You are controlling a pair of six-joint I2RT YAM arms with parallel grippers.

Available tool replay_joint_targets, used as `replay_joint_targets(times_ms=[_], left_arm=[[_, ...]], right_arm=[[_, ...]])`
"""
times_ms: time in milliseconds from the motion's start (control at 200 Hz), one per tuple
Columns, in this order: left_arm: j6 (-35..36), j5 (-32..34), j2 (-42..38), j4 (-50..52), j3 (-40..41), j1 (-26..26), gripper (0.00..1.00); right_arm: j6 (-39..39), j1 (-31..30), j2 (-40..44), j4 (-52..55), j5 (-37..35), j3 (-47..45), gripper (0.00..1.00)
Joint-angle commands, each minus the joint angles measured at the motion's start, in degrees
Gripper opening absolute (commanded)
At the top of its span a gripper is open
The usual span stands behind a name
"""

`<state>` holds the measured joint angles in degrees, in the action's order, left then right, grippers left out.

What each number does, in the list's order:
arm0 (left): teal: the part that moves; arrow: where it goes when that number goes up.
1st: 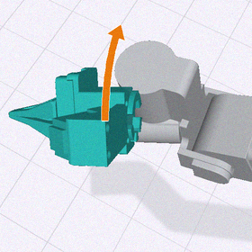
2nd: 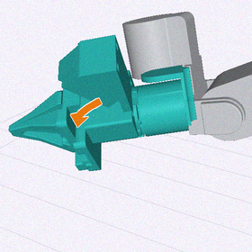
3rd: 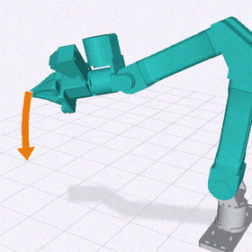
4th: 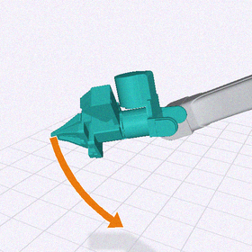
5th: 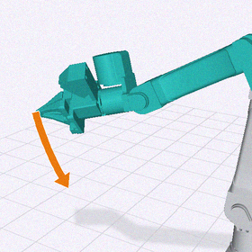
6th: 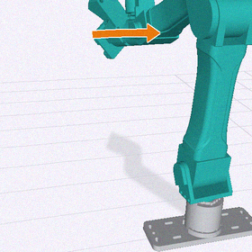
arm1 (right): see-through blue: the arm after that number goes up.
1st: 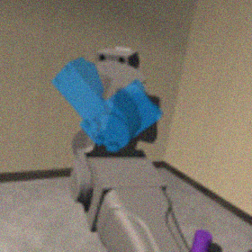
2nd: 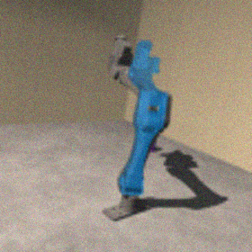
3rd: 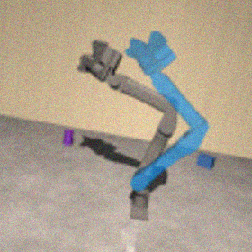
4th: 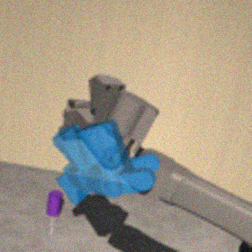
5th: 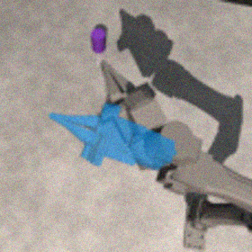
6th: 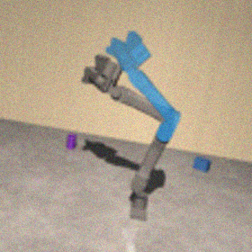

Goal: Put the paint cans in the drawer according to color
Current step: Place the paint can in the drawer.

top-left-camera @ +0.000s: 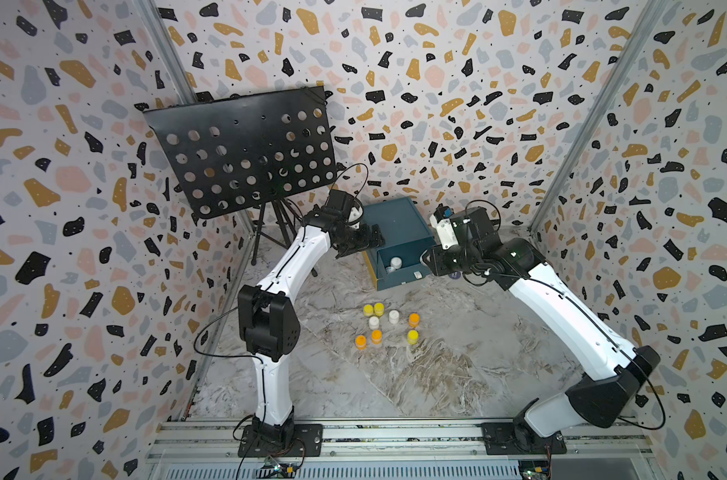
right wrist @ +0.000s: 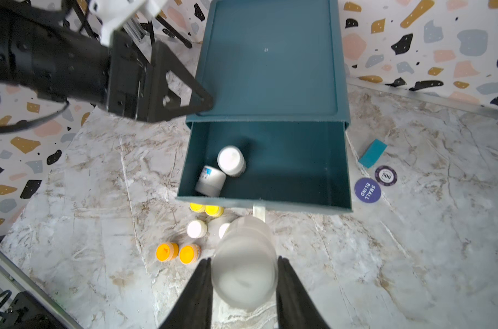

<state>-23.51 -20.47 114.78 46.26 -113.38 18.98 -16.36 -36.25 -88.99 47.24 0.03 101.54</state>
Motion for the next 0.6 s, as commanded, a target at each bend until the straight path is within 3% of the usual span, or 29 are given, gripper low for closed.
replay_joint_targets(times_ms=[0, 185, 596], left_arm=[[2.2, 1.6, 1.4, 1.0, -0.7, 0.2, 1.00], [2.5, 1.1, 2.8, 1.8, -2.1, 0.0, 1.00], [1.7, -2.7, 1.1, -0.1, 2.1, -1.5, 1.00]], right_arm=[[2.9, 0.4, -2.9, 3.9, 1.0, 6.3, 0.17], [4.0, 0.8, -10.0, 5.6, 1.2, 12.2, 0.17], [3.2, 0.8, -20.6, 5.6, 1.8, 16.3, 0.17]])
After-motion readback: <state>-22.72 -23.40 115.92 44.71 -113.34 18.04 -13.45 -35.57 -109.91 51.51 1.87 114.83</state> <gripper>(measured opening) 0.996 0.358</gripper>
